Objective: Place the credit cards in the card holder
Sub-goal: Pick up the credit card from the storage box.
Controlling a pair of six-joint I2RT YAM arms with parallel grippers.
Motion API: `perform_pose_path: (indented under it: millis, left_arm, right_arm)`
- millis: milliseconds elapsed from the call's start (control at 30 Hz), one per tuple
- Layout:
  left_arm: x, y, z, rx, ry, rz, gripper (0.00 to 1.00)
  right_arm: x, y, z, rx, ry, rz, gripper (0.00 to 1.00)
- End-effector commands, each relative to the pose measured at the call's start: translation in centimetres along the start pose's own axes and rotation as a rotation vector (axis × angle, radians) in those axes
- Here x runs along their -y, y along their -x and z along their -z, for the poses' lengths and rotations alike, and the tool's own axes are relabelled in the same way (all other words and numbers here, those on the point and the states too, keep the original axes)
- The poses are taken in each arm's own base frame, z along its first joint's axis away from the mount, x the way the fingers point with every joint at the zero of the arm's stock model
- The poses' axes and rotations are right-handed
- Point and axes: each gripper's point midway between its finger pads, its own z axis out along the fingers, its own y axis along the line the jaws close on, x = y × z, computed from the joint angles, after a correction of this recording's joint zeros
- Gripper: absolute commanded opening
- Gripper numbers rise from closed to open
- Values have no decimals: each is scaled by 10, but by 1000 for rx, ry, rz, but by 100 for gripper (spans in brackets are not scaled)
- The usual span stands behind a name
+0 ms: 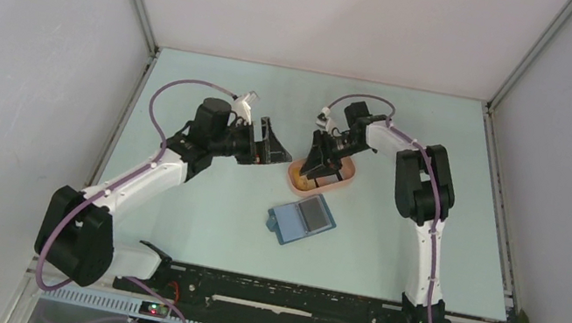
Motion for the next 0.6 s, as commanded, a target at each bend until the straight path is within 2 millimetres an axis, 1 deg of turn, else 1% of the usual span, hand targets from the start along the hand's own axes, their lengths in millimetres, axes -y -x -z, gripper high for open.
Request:
perform_pose_path:
  millis: [0, 133, 233, 367, 467, 567]
  left_arm:
    - [19, 25, 3, 55, -48, -25, 95]
    - [19, 24, 3, 51, -48, -22, 95]
    - [16, 23, 1, 48, -41, -19, 95]
    - [5, 19, -5, 34, -6, -7, 93]
    - [-14, 15, -11, 18, 68, -3, 86]
    - [-39, 6, -20, -7, 174, 43, 72]
  right_arm:
    - [-13, 17, 10, 45, -30, 71, 60]
    - [4, 24, 18, 76, -138, 106, 63]
    - [13, 28, 19, 84, -179, 110, 64]
    - [15, 29, 20, 84, -197, 138, 64]
    - [11, 29, 24, 94, -205, 157, 64]
    - [17, 28, 25, 100, -240, 176, 64]
